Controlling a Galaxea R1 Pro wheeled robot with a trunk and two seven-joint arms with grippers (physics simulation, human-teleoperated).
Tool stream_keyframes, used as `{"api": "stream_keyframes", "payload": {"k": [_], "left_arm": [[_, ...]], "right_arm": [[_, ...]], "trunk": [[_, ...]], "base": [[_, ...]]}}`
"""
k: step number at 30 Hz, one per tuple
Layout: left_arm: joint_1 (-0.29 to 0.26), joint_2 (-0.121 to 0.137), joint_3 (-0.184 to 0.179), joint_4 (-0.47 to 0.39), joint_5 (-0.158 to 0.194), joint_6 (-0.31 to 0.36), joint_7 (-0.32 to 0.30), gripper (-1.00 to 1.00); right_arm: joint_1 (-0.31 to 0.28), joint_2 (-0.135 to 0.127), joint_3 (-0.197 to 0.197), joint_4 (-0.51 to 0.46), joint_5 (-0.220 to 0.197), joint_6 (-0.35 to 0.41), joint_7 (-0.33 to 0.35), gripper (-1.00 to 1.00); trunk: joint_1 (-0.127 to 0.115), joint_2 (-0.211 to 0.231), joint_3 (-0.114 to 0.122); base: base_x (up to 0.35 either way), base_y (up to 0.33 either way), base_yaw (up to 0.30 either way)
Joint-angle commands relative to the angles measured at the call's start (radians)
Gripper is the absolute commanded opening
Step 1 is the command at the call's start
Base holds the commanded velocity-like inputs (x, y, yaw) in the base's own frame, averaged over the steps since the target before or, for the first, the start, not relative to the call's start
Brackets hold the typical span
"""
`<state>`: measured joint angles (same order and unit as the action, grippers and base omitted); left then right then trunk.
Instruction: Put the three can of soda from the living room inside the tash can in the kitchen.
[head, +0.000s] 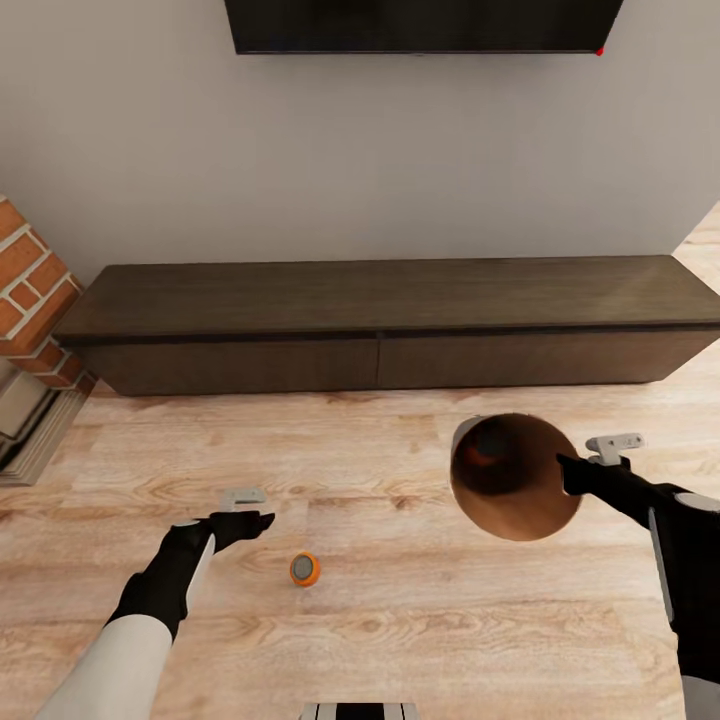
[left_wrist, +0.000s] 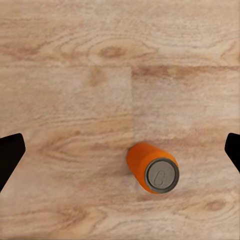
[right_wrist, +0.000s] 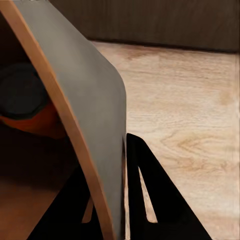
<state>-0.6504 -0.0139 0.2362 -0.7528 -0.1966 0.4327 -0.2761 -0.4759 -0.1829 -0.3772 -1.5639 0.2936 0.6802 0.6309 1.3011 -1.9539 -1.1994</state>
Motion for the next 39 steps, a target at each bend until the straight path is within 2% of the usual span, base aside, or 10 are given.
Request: {"api": "stream_keyframes", "payload": {"k": [1,11,14,21,30,39], "left_arm": [[0.0,-0.002,0.0,0.0,0.0,0.0,0.005,1.0],[0.002,-0.008,0.0,0.003,-0.004,0.0,0.012,1.0],[0.003,-0.018,-0.001,0.003,-0.006,0.0,0.012,1.0],[0.004,-0.049,-0.003,0.062,-0.012,0.003,0.013,1.0],[0.004,-0.053,-0.003,0.111,-0.009,-0.002,0.011,1.0],[0.006,-0.054,-0.004,0.132,-0.007,-0.06,0.009,1.0]], "right_arm": [[-0.001,0.001,0.006,-0.005,-0.014,0.006,0.008,-1.0],[-0.003,0.007,0.015,-0.018,0.004,0.01,0.016,-1.0],[-0.003,0.009,0.015,-0.019,0.004,0.01,0.016,-1.0],[-0.004,0.011,0.016,-0.019,0.004,0.01,0.017,-1.0],[-0.004,0.009,0.016,-0.019,0.004,0.011,0.018,-1.0],[-0.004,0.009,0.017,-0.019,0.003,0.029,0.018,-1.0]], "trunk": [[0.0,0.0,0.0],[0.0,0.0,0.0],[0.0,0.0,0.0],[0.027,-0.049,-0.022],[0.061,-0.112,-0.05],[0.096,-0.175,-0.087]], "base": [[0.0,0.0,0.0],[0.0,0.0,0.0],[0.0,0.0,0.0],[0.0,0.0,0.0],[0.0,0.0,0.0],[0.0,0.0,0.0]]}}
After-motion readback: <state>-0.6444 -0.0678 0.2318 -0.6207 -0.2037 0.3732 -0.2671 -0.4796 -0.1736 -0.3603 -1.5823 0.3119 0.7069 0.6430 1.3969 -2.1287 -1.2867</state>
